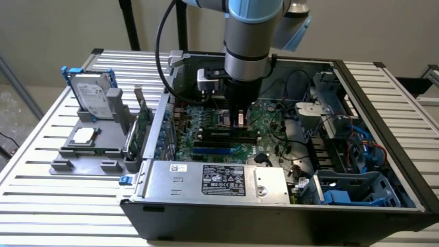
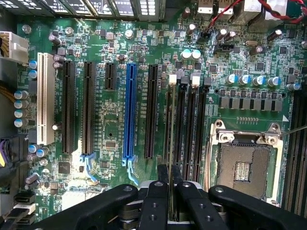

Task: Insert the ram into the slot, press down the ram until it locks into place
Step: 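Insert the ram into the slot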

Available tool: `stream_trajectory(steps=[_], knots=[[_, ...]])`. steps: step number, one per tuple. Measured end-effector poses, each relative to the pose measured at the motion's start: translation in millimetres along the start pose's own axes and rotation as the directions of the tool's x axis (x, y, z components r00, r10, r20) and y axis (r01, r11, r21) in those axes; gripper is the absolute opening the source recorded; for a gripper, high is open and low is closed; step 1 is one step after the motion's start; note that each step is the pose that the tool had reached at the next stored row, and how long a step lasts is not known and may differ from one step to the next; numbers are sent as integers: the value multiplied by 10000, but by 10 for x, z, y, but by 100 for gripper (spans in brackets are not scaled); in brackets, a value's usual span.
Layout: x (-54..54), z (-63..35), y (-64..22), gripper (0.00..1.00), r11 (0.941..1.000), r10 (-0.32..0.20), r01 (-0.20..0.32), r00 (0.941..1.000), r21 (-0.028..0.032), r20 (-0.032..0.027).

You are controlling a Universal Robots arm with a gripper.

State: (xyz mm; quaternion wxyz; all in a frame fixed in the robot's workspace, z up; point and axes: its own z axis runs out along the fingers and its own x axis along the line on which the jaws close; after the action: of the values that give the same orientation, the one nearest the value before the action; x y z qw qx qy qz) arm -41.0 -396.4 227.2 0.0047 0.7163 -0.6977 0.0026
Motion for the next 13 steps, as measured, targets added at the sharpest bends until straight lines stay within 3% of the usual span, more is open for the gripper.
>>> stream_trajectory(steps=[13], knots=[[-7, 21, -4, 14, 10000, 52, -52, 10000, 1, 0]])
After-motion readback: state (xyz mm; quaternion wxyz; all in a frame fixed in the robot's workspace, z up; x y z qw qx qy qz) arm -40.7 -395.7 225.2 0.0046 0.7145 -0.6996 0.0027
